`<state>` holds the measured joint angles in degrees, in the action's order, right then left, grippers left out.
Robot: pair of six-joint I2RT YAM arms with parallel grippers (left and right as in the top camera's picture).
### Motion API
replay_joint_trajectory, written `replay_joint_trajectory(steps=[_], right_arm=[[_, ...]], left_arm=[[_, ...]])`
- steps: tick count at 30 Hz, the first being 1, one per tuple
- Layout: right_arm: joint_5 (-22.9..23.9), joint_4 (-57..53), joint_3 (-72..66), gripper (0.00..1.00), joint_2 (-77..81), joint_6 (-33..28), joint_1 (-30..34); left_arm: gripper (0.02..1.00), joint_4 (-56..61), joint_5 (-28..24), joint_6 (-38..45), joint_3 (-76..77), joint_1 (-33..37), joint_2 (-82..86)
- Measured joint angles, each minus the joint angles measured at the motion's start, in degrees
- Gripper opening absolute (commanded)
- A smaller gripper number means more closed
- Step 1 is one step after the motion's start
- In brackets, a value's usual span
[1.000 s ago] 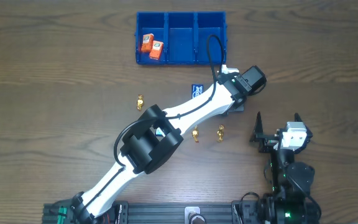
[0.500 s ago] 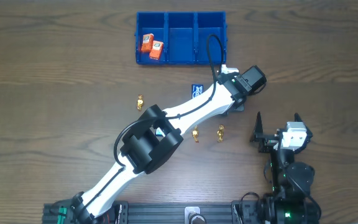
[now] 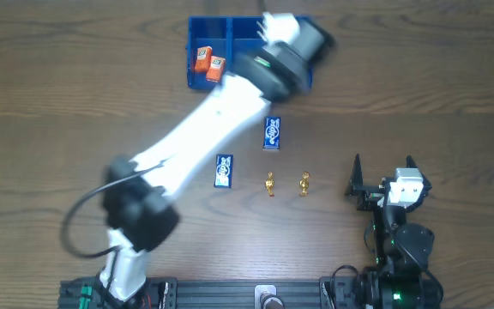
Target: Sort Candies Into Trays
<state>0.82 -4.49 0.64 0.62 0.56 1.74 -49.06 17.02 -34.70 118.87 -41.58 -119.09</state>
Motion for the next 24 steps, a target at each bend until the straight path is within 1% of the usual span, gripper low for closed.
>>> replay_joint_trajectory(steps=[5, 9, 19, 24], right_arm=[[0.0, 0.0, 0.0, 0.998, 0.0, 0.0, 0.0], [0.0, 0.0, 0.0, 0.998, 0.0, 0.0, 0.0], [0.0, 0.0, 0.0, 0.998, 0.0, 0.0, 0.0], [0.0, 0.0, 0.0, 0.998, 0.0, 0.0, 0.0]], left_arm=[[0.343, 0.0, -0.7, 5.3, 1.3, 9.6, 3.0], [0.345, -0.1, -3.4, 9.1, 1.2, 14.2, -0.3], [0.351, -0.2, -8.4, 14.1, 0.5, 19.4, -6.4], [0.397, 0.5, -10.8, 15.3, 0.5, 20.7, -6.6]])
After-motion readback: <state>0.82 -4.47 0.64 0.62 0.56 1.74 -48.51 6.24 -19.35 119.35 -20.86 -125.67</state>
